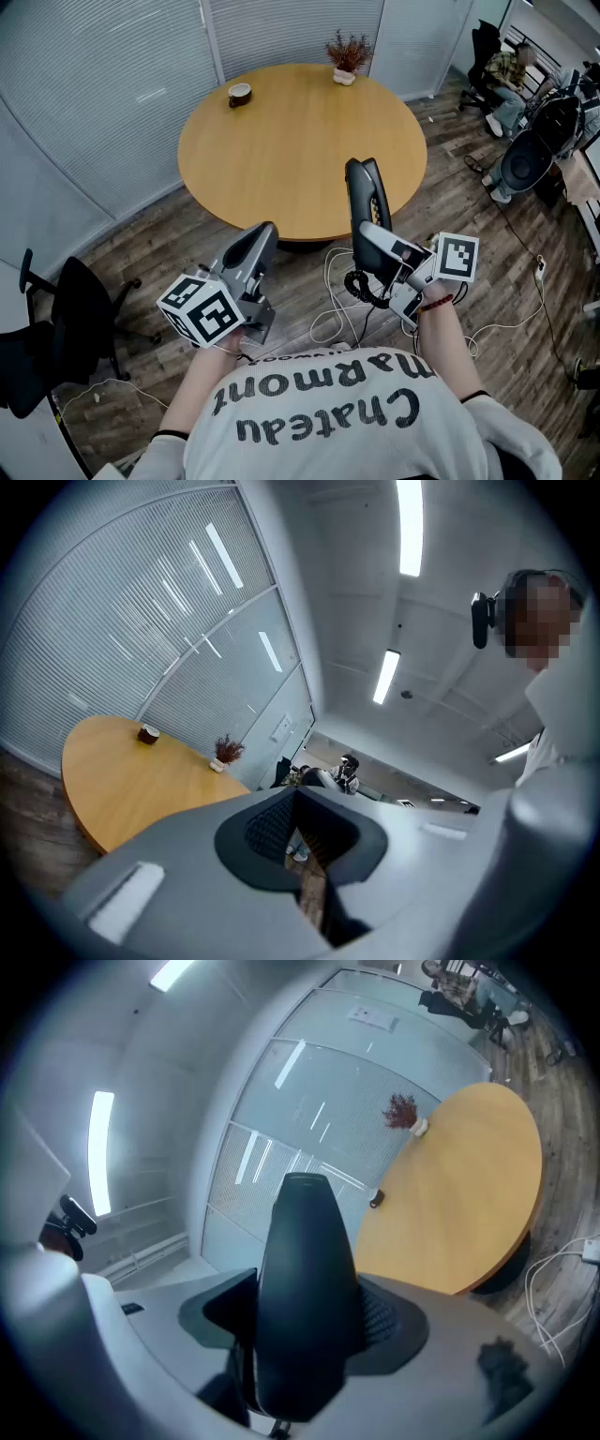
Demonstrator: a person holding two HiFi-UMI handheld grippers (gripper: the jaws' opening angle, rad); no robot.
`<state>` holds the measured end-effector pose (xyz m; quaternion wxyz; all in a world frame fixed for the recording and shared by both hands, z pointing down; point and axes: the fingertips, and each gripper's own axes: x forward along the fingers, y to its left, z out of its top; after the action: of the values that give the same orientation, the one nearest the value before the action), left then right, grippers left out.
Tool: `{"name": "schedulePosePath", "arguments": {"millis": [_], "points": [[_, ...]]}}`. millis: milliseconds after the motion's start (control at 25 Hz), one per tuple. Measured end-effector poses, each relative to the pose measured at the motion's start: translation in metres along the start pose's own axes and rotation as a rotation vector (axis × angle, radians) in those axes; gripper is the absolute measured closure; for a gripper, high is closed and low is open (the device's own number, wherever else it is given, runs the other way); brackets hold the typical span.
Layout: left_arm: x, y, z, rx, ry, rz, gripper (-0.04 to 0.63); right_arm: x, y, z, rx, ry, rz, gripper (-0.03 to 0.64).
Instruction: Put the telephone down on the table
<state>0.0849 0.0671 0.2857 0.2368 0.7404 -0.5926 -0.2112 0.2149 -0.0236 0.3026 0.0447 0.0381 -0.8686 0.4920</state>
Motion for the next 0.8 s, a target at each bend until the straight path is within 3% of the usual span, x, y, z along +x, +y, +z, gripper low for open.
{"name": "schedulePosePath", "arguments": {"millis": [360,520,800], "points": [[-0.005,0.001,0.006,0.015,-0.003,0.004,0.592,-0.001,0.000,0.001,-0.013,-0.020,-0.006,0.301],[-0.012,-0.004,0.014,0.045,-0.004,-0.014,0.592,-0.001,0.002,0.004,0.074,-0.072,0.029,0.301],[-0.010,-0.010,0.020,0.153,0.054,-0.036,0.592,-0.007,0.001,0.008,0.038,-0.111,-0.022,0.302]]}}
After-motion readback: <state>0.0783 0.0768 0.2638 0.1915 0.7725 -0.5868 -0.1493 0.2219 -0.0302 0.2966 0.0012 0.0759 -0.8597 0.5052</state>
